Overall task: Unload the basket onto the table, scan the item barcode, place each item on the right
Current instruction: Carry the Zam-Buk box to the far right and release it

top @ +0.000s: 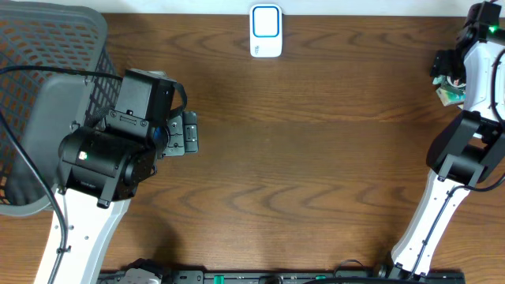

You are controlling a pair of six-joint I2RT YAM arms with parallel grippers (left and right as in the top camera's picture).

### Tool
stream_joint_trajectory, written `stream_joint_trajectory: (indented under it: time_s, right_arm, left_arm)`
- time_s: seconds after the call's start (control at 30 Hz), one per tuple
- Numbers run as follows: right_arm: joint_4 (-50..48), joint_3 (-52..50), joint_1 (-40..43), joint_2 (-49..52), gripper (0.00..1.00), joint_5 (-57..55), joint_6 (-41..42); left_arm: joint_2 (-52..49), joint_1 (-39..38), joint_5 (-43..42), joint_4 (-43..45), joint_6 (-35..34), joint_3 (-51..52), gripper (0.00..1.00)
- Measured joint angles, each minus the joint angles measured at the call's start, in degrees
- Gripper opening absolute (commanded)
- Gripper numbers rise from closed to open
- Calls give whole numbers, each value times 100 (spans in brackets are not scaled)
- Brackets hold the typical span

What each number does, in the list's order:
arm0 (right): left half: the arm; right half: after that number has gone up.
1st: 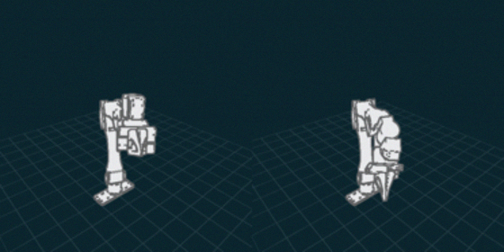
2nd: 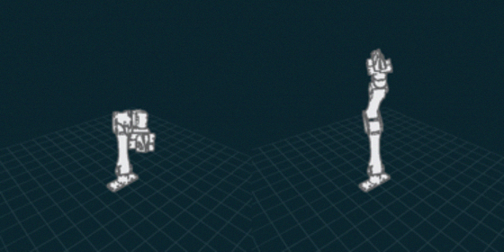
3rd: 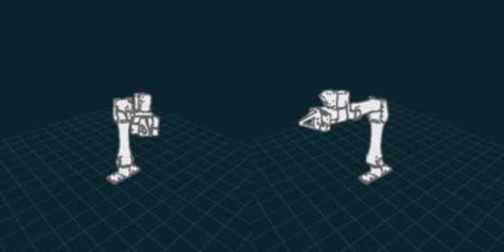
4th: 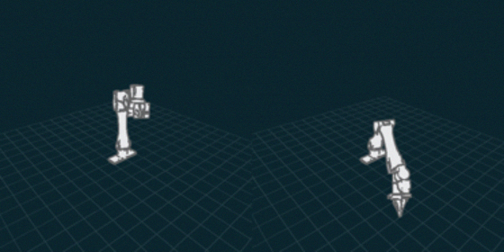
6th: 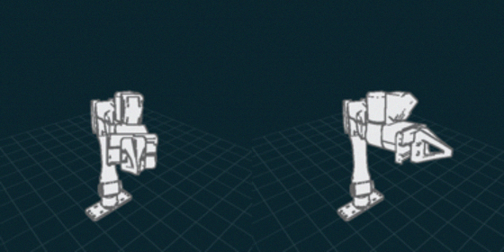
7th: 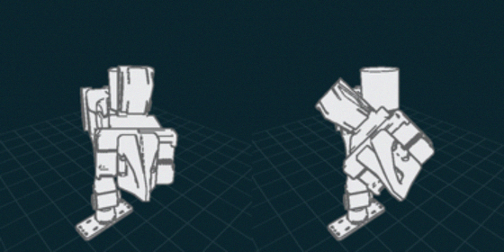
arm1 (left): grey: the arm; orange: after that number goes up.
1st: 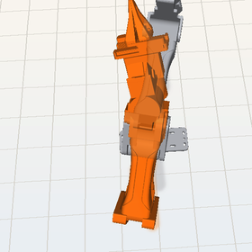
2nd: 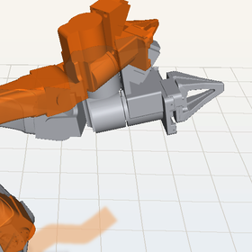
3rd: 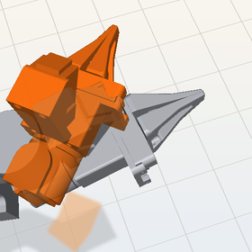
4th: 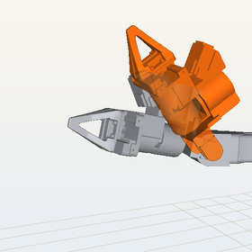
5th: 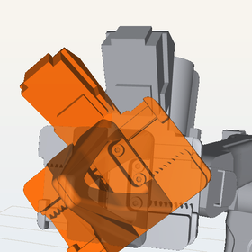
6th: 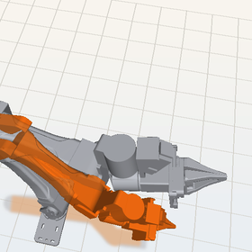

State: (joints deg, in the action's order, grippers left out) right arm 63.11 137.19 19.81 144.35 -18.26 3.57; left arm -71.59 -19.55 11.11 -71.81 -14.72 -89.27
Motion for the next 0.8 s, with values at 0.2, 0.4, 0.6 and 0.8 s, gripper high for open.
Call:
stream_joint_trajectory:
  time_s: [0.2, 0.4, 0.6, 0.8]
  right_arm:
    - [210, -4, -120, -356, 99, 533, 122]
    - [872, -9, -411, -1685, 99, 1438, 186]
    - [1858, 44, -798, -2988, 99, 2396, 188]
    - [2570, 44, -1333, -3401, 99, 2669, 155]
  left_arm:
    - [0, 0, 0, 0, 0, 0, 98]
    - [0, 0, 0, 0, 0, 0, 98]
    - [0, 0, 0, 0, 0, 0, 98]
    - [0, 0, 0, 0, 0, 0, 98]
